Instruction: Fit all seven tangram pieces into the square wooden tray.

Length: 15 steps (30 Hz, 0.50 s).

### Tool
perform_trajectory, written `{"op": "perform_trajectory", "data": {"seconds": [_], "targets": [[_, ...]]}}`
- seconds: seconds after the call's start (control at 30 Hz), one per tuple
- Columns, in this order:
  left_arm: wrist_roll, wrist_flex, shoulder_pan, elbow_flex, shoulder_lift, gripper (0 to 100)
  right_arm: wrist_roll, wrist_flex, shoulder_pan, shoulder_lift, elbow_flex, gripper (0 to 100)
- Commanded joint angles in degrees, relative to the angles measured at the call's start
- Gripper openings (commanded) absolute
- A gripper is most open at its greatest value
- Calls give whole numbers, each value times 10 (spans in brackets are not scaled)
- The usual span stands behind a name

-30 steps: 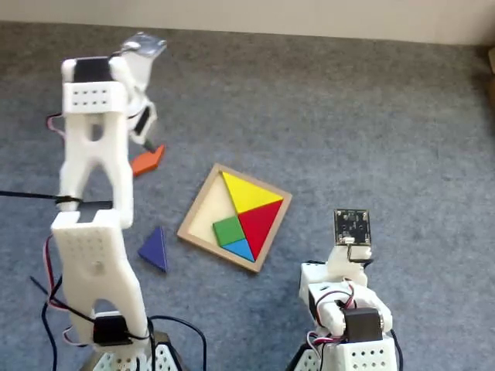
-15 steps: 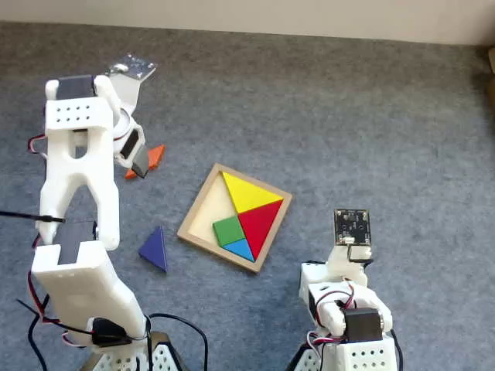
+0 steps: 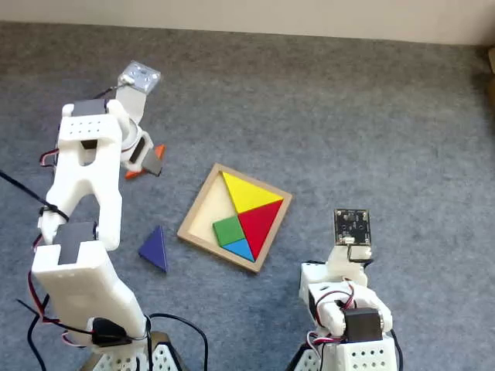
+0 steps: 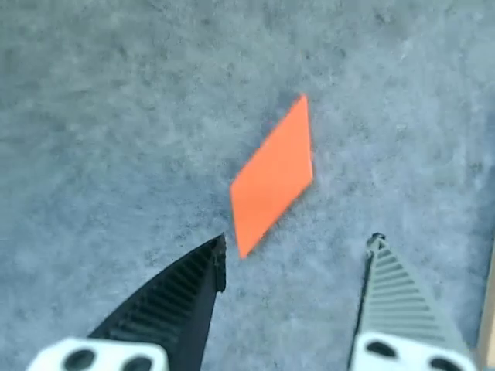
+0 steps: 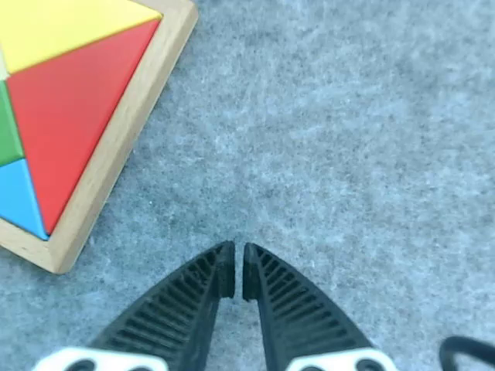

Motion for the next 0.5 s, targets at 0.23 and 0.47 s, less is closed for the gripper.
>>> {"op": "perform_trajectory", "data": {"seconds": [0.23, 0.47], "targets": [[12, 164, -6, 21, -40, 284, -4, 4, 7, -13, 78, 34], [31, 161, -6, 131, -62, 284, -4, 4, 7, -13, 78, 34]]}}
